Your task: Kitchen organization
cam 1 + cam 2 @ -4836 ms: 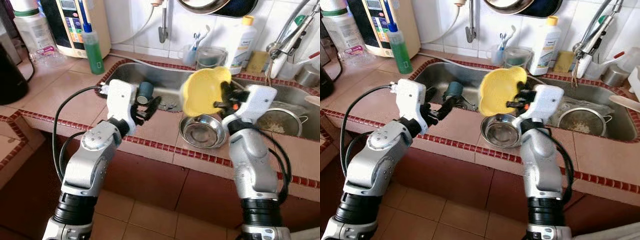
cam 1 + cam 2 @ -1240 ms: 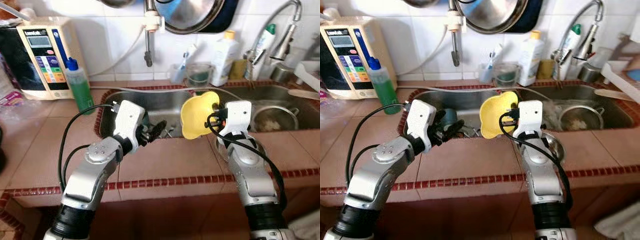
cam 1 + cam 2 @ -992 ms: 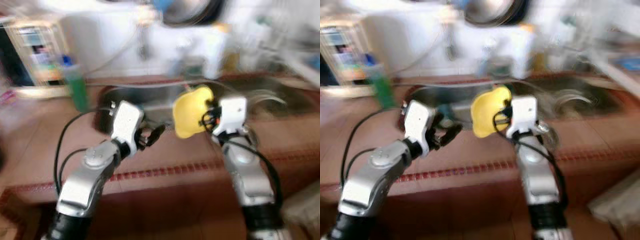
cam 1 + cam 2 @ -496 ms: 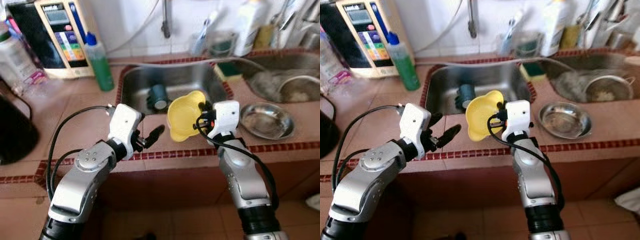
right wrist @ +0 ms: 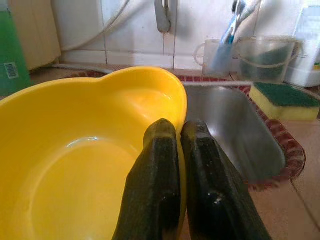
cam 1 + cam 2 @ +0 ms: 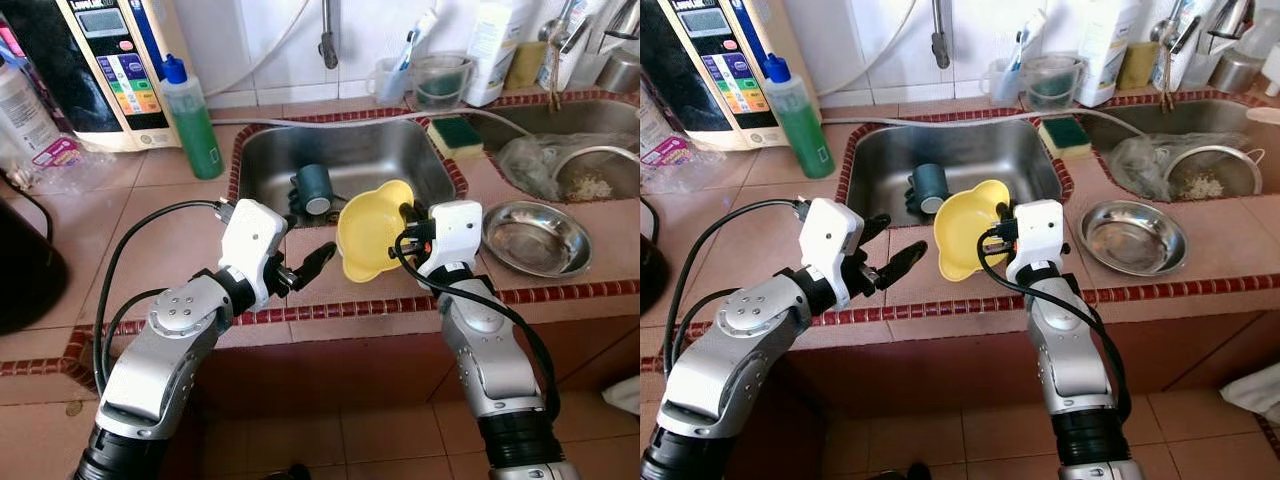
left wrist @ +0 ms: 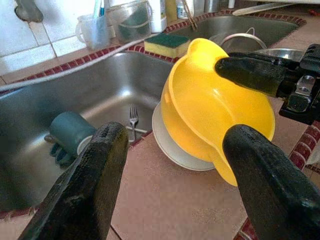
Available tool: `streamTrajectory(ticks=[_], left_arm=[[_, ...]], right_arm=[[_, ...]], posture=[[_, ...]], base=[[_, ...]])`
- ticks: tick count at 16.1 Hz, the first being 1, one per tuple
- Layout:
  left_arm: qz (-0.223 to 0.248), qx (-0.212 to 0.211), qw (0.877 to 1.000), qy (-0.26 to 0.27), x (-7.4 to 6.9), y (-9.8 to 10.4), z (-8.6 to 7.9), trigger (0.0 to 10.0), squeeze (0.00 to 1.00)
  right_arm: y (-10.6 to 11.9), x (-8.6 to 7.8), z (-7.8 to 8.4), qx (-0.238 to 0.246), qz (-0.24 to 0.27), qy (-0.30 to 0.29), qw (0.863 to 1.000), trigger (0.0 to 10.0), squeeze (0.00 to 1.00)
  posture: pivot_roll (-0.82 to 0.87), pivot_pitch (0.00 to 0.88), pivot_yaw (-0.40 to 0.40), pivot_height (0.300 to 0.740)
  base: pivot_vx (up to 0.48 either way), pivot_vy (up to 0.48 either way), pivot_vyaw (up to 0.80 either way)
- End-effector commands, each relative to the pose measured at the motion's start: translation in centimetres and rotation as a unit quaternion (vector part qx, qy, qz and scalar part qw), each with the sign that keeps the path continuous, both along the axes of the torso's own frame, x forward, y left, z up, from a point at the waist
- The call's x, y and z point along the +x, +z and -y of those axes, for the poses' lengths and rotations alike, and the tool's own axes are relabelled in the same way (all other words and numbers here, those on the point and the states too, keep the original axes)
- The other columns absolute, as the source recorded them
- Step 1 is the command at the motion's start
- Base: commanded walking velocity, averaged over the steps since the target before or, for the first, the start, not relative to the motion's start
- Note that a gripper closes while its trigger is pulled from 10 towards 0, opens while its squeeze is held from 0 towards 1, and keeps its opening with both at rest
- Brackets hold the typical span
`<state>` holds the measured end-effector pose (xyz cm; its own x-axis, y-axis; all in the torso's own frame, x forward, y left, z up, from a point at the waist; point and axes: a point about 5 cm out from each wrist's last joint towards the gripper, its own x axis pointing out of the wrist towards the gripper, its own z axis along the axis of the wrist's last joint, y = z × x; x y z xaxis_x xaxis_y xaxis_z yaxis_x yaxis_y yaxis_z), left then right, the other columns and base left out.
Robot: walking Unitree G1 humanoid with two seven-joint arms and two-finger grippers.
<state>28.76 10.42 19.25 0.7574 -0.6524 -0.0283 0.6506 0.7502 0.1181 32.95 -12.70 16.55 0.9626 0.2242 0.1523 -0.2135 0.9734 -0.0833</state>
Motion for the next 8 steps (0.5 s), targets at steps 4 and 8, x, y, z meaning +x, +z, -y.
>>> streamTrajectory(ticks=[4, 8], left_arm=[[0.015, 0.000, 1.000, -0.007, 0.21, 0.51, 0.22, 10.0, 0.00], [0.018, -0.004, 1.000, -0.005, 0.34, 0.59, 0.22, 10.0, 0.00]], right_arm=[[0.74, 0.26, -0.18, 0.001, 0.016, 0.006, 1.000, 10.0, 0.00], [0.95, 0.46, -0.27, 0.000, 0.019, 0.009, 1.000, 10.0, 0.00]], posture=[[-0.10, 0.064, 0.077, 0.740], [-0.10, 0.062, 0.073, 0.740]], base=[[0.270, 0.000, 0.00], [0.271, 0.000, 0.00]])
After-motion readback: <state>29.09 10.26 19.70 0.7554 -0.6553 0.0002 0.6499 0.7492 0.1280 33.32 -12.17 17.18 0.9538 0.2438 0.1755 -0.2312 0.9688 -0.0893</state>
